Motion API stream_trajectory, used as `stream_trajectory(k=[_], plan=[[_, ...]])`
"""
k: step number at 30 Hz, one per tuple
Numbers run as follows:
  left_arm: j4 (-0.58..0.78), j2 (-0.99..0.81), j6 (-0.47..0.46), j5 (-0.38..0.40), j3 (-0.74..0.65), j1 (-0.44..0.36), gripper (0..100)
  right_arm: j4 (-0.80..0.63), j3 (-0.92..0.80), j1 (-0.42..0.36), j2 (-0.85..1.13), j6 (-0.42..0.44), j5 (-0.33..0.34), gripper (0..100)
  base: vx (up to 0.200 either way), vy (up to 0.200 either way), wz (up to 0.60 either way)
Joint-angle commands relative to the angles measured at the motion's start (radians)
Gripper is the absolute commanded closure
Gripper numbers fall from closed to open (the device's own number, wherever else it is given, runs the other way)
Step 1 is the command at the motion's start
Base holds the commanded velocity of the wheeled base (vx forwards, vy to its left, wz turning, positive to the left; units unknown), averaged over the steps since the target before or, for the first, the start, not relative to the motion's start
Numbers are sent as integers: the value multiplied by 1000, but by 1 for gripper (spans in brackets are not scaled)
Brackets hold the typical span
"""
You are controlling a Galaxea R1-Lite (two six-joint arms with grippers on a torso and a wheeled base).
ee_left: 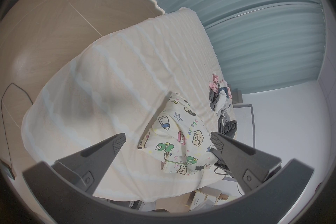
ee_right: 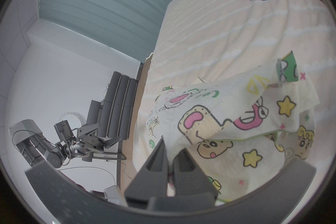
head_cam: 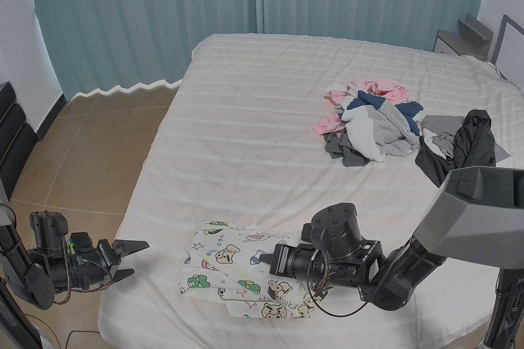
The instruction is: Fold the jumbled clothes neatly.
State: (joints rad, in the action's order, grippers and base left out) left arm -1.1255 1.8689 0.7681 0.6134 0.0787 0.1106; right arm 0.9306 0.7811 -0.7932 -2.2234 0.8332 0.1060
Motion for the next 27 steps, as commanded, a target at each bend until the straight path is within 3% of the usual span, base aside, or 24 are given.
stream_trajectory(k=[1, 10, 24, 25, 27], plan=[[0, 3, 0, 0, 1, 4, 0, 2, -55, 9, 68, 1, 3, 100, 0, 0, 0], [0, 3, 0, 0, 0, 4, 0, -7, -75, 101, 59, 1, 4, 100, 0, 0, 0], [0, 4, 0, 0, -2, 3, 0, -7, -59, 167, -16, -3, 15, 100, 0, 0, 0], [0, 4, 0, 0, -2, 3, 0, -7, -60, 167, -16, -3, 17, 0, 0, 0, 0], [0, 4, -1, 0, -2, 3, 0, -4, -59, 167, -18, -5, 17, 0, 0, 0, 0]])
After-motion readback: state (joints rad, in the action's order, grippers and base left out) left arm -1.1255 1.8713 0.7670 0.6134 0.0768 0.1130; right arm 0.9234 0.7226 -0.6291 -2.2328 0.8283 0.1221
